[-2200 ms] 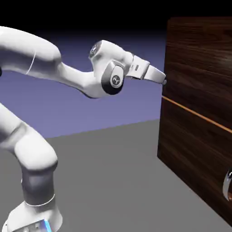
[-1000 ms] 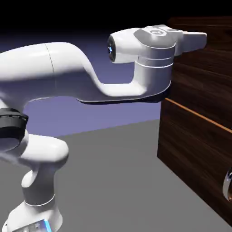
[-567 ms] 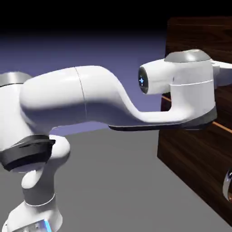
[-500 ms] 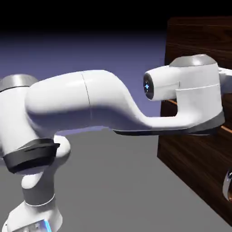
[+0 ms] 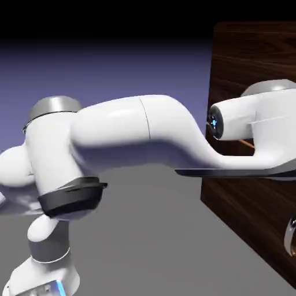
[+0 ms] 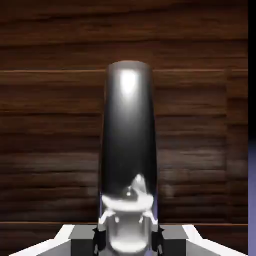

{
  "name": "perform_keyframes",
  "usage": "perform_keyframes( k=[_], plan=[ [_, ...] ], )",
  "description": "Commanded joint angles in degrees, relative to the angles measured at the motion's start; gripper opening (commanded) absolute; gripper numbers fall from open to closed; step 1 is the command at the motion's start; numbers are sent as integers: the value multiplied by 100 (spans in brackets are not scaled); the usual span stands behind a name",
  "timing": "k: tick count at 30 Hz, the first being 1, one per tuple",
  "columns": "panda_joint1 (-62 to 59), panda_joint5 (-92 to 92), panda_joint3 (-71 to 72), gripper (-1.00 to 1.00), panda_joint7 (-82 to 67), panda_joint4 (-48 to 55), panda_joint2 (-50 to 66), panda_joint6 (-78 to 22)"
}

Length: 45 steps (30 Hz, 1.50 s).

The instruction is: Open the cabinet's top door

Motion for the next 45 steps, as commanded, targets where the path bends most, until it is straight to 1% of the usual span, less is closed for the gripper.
perform_keyframes(
  k=[1,6,13,25,32,38,45],
  plan=[
    [-208,13,120,-100,46,-198,41,-112],
    [-1246,21,756,-100,407,-1087,279,-578],
    [-2700,462,1729,-100,438,-2203,434,-1129],
    [-5192,1407,3633,-100,437,-3786,372,-1755],
    [-6646,2080,4842,-100,439,-4547,138,-1898],
    [-7892,2722,5903,-100,459,-5088,-176,-1833],
    [-9337,4238,7141,-100,-207,-5864,-1019,-1648]
  ],
)
